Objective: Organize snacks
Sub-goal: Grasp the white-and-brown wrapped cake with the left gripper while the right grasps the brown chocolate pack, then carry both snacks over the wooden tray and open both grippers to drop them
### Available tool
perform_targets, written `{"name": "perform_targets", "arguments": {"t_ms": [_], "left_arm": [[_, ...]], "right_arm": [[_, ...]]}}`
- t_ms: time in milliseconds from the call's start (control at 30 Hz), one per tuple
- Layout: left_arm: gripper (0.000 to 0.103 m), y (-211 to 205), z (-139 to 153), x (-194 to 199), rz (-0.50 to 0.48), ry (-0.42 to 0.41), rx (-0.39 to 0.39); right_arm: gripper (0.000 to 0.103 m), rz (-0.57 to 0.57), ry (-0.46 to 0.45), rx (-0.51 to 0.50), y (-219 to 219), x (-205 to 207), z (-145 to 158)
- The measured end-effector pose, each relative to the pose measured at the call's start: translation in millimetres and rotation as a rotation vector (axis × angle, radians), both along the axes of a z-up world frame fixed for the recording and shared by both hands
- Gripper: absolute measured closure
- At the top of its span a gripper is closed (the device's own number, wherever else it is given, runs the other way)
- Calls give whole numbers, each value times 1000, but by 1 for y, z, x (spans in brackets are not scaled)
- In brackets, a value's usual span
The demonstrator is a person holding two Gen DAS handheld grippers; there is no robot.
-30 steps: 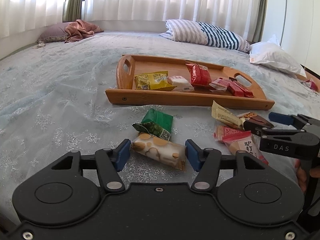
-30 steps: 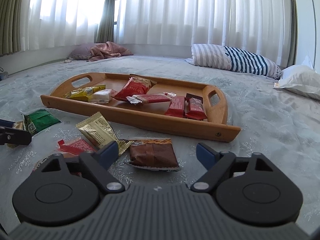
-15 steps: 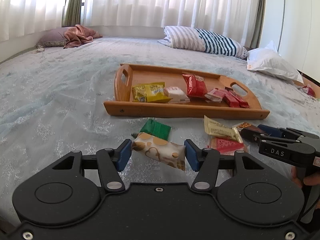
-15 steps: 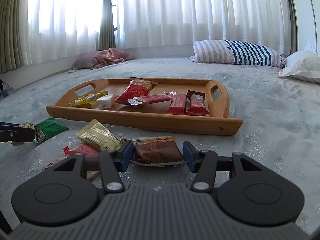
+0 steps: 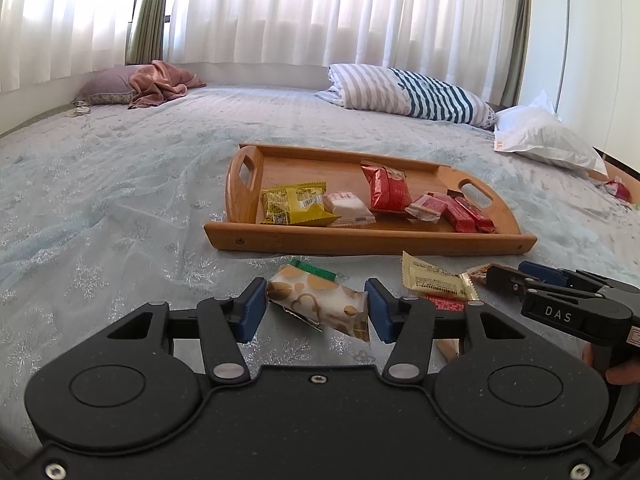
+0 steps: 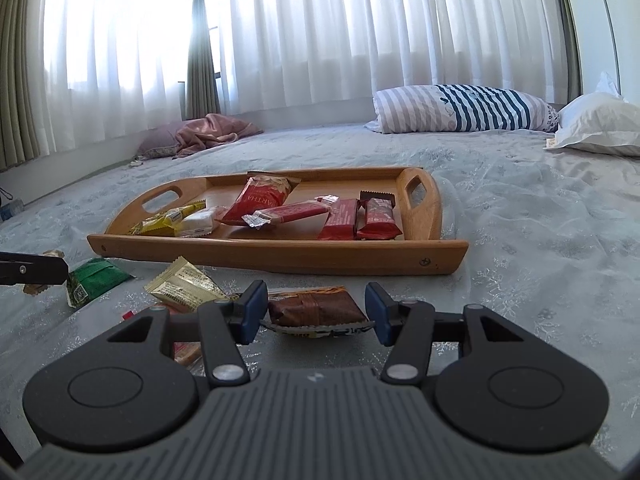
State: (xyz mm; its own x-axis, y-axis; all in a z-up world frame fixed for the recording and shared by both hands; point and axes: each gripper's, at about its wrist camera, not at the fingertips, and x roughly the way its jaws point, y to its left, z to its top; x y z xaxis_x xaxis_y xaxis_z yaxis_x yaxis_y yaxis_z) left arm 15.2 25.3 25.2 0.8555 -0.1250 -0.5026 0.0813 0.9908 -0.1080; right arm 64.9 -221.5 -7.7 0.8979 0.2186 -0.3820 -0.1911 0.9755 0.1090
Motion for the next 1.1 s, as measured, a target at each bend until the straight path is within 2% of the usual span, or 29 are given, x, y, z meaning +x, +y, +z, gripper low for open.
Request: {"name": "perform_targets", "arguments": {"t_ms": [267,633,767,833,967,1100], "left_arm": [[52,0,2,3,12,3,-2],[52,-1,3,5,5,11,-8],[52,-1,2,5,1,14,-8],[52,-2,1,6,0,15,-8],[52,-2,1,6,0,14,-8],[53,-3,2,8,-5,6,-1]], "right_arm": [[46,20,23,14,-2,1,7],[46,49,91,-88,15,9,2],[41,57,103,-145,23,11,0],[41,54,92,-183,29,10,-2],[55,60,55,-212,34,3,-1],[57,42,27,-214,34,0,3]]}}
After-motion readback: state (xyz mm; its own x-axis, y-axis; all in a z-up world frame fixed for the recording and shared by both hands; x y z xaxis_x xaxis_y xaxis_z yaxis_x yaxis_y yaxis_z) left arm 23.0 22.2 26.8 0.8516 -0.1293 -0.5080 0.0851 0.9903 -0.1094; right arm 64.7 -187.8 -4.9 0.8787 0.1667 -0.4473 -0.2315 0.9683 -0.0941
